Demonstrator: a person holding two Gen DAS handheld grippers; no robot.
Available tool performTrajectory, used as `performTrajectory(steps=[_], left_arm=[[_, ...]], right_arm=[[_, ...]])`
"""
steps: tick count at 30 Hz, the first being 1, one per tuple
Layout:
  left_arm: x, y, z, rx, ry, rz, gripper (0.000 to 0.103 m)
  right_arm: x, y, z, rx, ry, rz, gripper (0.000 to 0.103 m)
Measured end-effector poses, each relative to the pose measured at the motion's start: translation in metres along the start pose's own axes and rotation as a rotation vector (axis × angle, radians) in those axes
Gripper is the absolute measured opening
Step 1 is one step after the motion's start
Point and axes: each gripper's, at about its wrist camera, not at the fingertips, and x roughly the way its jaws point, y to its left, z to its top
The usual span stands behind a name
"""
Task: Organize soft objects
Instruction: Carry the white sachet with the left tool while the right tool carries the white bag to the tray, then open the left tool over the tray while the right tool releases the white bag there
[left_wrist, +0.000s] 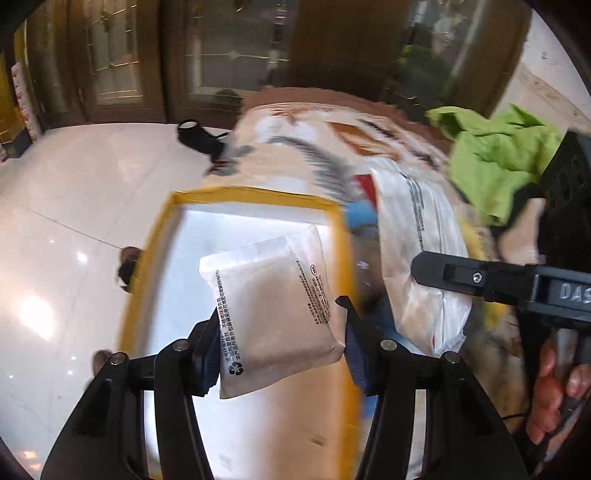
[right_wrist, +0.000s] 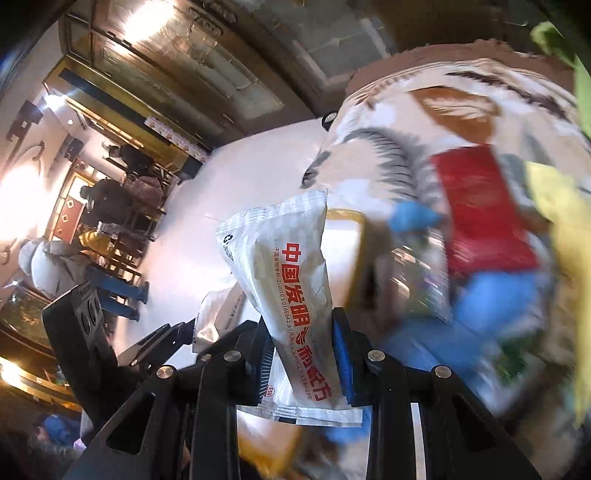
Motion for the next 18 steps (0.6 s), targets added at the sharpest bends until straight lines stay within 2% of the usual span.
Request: performTrajectory(steps=[3, 8, 11, 18], left_arm=[[0.020, 0.021, 0.010, 0.009, 0.011, 0.013, 0.054], [0.050, 0.041, 0.025, 0.011, 0.031, 0.032, 0.054], [0.061, 0.051, 0.028, -0.010, 0.038, 0.065, 0.055], [0.079, 0.056, 0.029, -0.032, 0.046, 0.103, 0.060]], right_arm=[[0.038, 0.003, 0.015, 0.046, 0.027, -0.022, 0.030], [0.075, 0.000, 0.022, 0.092, 0.057, -0.078, 0.030], [0.084, -0.005, 0.016, 0.097, 0.053, -0.136, 0.030], [0.089, -0.003, 0.014, 0.055, 0.044, -0.148, 0.033]])
